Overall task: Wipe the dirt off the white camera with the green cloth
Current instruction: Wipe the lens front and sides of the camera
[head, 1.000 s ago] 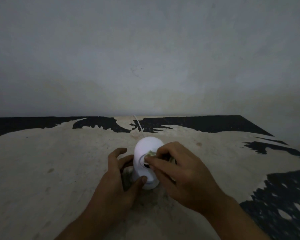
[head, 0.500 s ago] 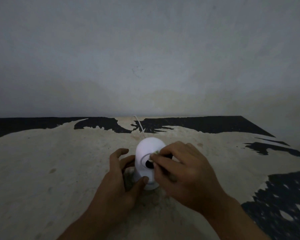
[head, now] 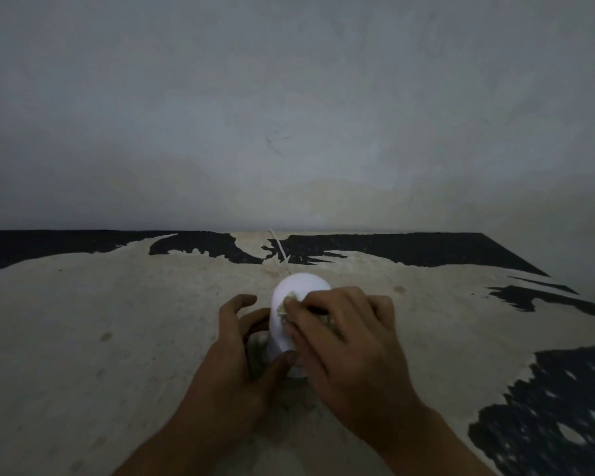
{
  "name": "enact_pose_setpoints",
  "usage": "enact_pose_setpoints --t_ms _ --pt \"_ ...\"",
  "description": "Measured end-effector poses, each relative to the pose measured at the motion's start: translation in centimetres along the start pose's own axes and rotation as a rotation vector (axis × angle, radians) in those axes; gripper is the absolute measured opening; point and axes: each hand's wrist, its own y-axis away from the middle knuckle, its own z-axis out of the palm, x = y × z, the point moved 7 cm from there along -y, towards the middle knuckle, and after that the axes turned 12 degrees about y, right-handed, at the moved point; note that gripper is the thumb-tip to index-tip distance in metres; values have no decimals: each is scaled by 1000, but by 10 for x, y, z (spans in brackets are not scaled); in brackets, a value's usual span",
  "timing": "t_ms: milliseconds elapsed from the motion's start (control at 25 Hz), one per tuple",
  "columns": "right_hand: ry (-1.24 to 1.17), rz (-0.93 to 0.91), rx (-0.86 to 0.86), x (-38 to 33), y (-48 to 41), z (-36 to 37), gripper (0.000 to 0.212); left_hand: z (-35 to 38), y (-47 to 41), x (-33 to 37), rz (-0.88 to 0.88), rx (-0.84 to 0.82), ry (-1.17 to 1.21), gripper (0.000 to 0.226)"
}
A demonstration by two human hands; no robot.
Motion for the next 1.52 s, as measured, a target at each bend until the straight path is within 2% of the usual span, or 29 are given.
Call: enact_pose_setpoints --t_ms 120,320,480,720,880,1160,1360,1520 --pt "72 -107 -85 -17 4 7 38 1 1 -1 -12 -29 36 76" --pt "5 -67 -19 0 0 -9 26 0 0 -1 -5 -15 66 74" --pt "-32 -205 -110 -10 6 1 23 1 1 -4 -10 -19 70 75" --pt "-164 -285 -230 17 4 -1 12 0 0 -2 50 10 -12 77" --pt "-301 -178 -287 40 11 10 9 -1 0 -4 64 28 -54 76" --pt "-450 110 -78 58 7 -2 11 0 0 -7 81 30 -69 76" --pt "-563 105 -309 53 15 20 8 0 0 -4 81 32 -64 75" --pt "-646 257 -282 66 15 18 9 0 1 -2 101 32 -76 75"
